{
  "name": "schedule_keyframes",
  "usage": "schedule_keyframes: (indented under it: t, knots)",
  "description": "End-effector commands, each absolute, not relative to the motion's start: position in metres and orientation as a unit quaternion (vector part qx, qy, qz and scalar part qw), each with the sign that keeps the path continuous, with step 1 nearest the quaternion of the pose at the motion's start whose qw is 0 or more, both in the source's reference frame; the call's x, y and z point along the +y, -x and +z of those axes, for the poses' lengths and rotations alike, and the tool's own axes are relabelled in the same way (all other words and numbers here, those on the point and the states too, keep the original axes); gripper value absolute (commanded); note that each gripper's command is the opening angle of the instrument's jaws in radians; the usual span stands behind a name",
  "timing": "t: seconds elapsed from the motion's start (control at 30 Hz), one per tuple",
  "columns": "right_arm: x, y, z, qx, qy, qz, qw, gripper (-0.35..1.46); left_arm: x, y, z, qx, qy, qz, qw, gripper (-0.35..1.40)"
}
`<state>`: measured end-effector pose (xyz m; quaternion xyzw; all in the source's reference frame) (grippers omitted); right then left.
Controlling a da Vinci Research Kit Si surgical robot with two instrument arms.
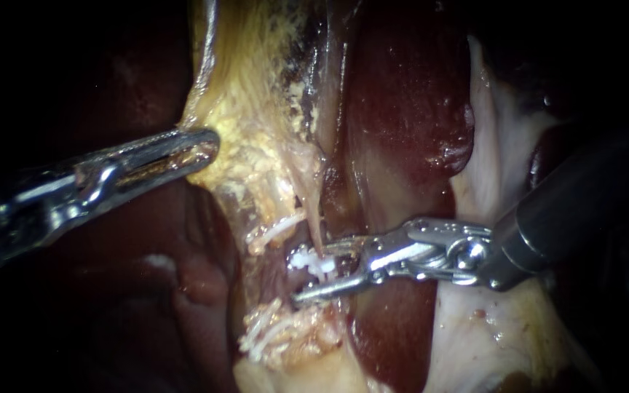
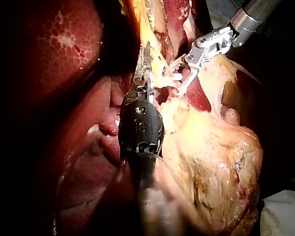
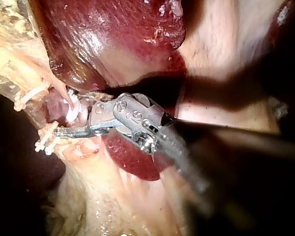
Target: Going back second clip right tube
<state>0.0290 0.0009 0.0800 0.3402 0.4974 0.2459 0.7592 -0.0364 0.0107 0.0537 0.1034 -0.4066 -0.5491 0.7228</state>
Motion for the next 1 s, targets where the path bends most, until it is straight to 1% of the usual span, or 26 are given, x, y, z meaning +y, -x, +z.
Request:
schedule_keyframes:
  t: [0.03,0.1,0.27,0.5,0.67,0.7,0.8,1.0]
  knots:
    - [0.0011,-0.0287,0.0798,0.498,-0.337,0.247,0.76,0.6,0.0107,0.0363,0.0537,-0.406,-0.103,-0.549,0.723,-0.35]
    - [0.0014,-0.0281,0.0796,0.499,-0.331,0.249,0.761,0.6,0.0107,0.0363,0.0537,-0.406,-0.103,-0.549,0.723,-0.35]
    - [0.002,-0.0271,0.0792,0.498,-0.332,0.251,0.761,0.6,0.0107,0.0362,0.0537,-0.406,-0.102,-0.55,0.723,-0.35]
    - [0.0019,-0.0268,0.0788,0.498,-0.332,0.251,0.761,0.6,0.0107,0.0361,0.0537,-0.406,-0.1,-0.55,0.723,-0.35]
    - [0.0024,-0.0262,0.0783,0.498,-0.334,0.252,0.76,0.6,0.0106,0.036,0.0536,-0.405,-0.099,-0.551,0.723,-0.35]
    - [0.0025,-0.0263,0.0783,0.499,-0.332,0.25,0.761,0.6,0.0106,0.0361,0.0536,-0.405,-0.1,-0.553,0.721,-0.35]
    - [0.0022,-0.0272,0.0786,0.494,-0.338,0.261,0.757,0.6,0.0106,0.0361,0.0536,-0.405,-0.1,-0.553,0.721,-0.35]
    - [0.0004,-0.0302,0.0806,0.489,-0.358,0.273,0.747,0.6,0.0106,0.0362,0.0535,-0.405,-0.1,-0.554,0.721,-0.35]
